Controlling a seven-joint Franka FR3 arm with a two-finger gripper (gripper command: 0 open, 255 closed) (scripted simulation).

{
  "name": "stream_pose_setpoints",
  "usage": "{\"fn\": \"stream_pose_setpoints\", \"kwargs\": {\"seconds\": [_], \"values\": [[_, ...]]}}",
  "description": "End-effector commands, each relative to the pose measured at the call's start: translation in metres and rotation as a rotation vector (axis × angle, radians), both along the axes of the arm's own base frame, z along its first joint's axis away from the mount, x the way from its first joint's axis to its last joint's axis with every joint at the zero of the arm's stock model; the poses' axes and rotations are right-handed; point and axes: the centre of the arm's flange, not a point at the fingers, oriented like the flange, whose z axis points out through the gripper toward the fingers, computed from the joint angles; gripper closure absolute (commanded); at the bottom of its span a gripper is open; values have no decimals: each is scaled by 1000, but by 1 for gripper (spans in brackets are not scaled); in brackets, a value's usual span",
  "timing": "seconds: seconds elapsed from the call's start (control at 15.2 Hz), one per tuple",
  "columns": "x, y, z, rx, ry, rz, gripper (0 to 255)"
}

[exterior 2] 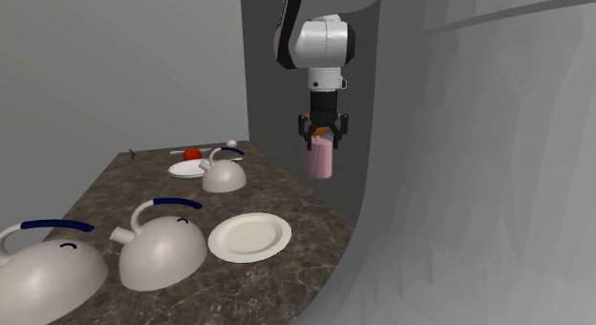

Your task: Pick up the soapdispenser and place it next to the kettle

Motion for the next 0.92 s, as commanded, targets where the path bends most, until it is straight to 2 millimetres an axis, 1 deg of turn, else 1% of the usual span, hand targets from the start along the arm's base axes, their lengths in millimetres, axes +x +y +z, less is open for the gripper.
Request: {"fn": "stream_pose_setpoints", "kwargs": {"seconds": [0.0, 0.86], "values": [[0, 0, 11, 0, 0, 0, 255], [0, 0, 80, 0, 0, 0, 255]]}}
